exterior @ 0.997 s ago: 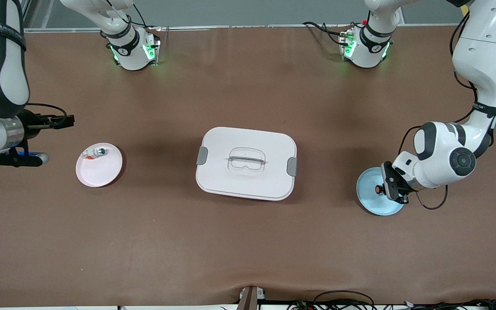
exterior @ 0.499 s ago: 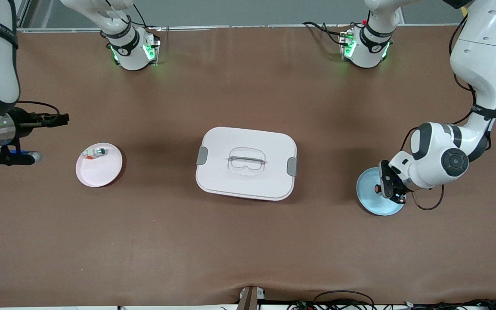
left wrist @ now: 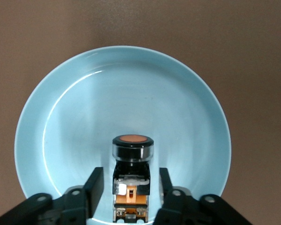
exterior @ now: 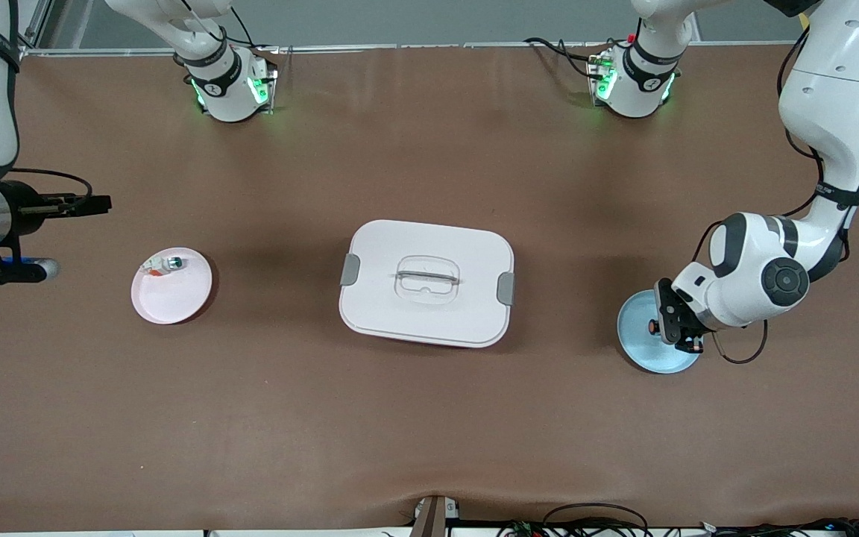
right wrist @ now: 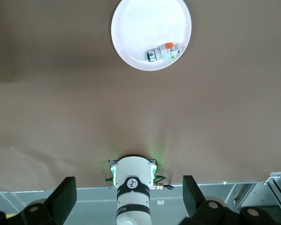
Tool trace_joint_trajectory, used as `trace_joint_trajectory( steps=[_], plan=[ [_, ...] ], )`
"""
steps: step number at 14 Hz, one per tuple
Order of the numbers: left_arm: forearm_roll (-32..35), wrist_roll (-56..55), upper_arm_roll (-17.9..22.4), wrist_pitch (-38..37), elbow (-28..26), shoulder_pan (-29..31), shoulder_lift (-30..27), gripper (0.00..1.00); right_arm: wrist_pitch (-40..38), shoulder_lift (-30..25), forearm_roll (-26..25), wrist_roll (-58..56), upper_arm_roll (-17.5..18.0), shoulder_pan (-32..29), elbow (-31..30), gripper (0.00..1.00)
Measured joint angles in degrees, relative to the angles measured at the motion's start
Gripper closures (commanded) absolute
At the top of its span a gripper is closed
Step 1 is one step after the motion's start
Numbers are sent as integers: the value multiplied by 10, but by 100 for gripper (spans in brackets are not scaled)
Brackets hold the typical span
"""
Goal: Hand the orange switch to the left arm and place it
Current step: 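Lower the switch onto the blue plate and open the left gripper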
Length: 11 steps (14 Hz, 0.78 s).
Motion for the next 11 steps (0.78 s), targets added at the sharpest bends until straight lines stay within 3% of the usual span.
trace_joint_trajectory(
  steps=[5, 11],
  plan=[
    [-30, -125, -12, -18, 21, 2, -22, 0, -10, -4, -5, 1, -6, -10, 30, 0],
    [-40, -441, -93, -172, 82, 2, -84, 0, -21, -6, -20, 9, 4, 0, 31, 0]
  ],
)
